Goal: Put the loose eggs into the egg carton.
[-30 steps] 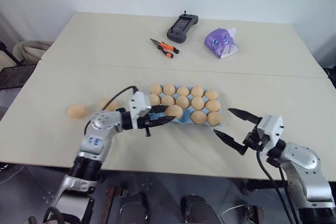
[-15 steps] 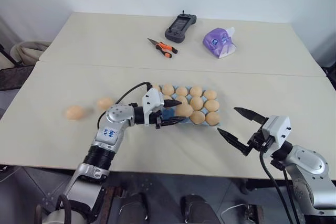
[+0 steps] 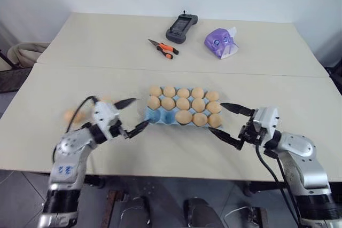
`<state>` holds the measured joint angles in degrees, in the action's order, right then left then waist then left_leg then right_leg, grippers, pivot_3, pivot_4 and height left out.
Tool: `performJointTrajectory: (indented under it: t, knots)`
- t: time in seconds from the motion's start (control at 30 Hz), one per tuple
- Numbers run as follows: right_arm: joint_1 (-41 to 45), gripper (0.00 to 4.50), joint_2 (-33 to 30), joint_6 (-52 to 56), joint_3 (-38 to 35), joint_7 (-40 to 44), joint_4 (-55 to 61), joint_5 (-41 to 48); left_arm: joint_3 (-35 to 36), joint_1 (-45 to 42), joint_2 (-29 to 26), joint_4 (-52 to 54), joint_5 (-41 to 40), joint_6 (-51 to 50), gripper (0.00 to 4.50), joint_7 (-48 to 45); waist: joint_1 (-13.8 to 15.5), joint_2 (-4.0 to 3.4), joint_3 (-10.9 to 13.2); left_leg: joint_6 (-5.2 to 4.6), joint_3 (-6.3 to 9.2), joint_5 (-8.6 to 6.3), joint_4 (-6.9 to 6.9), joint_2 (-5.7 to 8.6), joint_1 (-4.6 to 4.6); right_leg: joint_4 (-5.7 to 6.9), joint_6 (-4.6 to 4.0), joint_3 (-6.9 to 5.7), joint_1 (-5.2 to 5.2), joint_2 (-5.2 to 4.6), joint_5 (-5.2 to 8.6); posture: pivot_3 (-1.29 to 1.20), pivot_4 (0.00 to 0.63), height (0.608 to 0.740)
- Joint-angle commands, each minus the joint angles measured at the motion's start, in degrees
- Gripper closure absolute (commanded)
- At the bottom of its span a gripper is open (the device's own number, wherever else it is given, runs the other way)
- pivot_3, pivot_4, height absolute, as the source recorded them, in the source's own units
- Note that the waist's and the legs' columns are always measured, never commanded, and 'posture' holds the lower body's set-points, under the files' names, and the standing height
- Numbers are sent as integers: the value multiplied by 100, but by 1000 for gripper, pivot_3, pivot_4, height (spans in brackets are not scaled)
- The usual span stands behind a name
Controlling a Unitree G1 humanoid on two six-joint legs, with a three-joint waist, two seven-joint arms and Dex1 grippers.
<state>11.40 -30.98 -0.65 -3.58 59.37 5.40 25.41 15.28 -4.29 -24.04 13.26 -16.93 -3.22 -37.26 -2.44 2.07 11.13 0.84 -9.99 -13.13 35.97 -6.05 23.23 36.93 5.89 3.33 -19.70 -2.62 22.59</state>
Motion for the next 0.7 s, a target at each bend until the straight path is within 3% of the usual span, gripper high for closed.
performJointTrajectory:
  t: [0.03,0.2,0.3,0.53,0.7]
  knots:
    - [131,0,4,-246,38,347,-171,94,770,732,293,744,4,-5,13,916,-7,0,0,-2,0,-4,1,1,-2,-3,0,0,5,-2,0,0,150,740]
    - [213,0,14,-753,-28,739,-653,71,1457,2033,854,1125,-166,-254,13,1663,-64,2,0,-6,-1,-12,3,4,-3,-16,0,0,13,-3,0,0,150,740]
    - [189,0,20,-889,40,1029,-797,151,1483,2187,904,1209,-235,-356,13,1805,-52,2,0,12,12,-35,3,6,-2,-23,-2,2,20,-7,0,0,150,740]
    - [132,0,145,-1105,170,1366,-829,142,1155,1400,628,1114,-221,-868,13,2037,-81,1,-1,11,18,-34,-1,4,-5,-29,-23,-12,29,-11,-13,0,150,740]
    - [64,0,154,-1047,172,1308,-733,155,732,402,320,495,3,-1244,13,2174,-69,1,-1,36,9,-22,-4,10,-4,-36,-22,-14,21,3,-13,0,150,740]
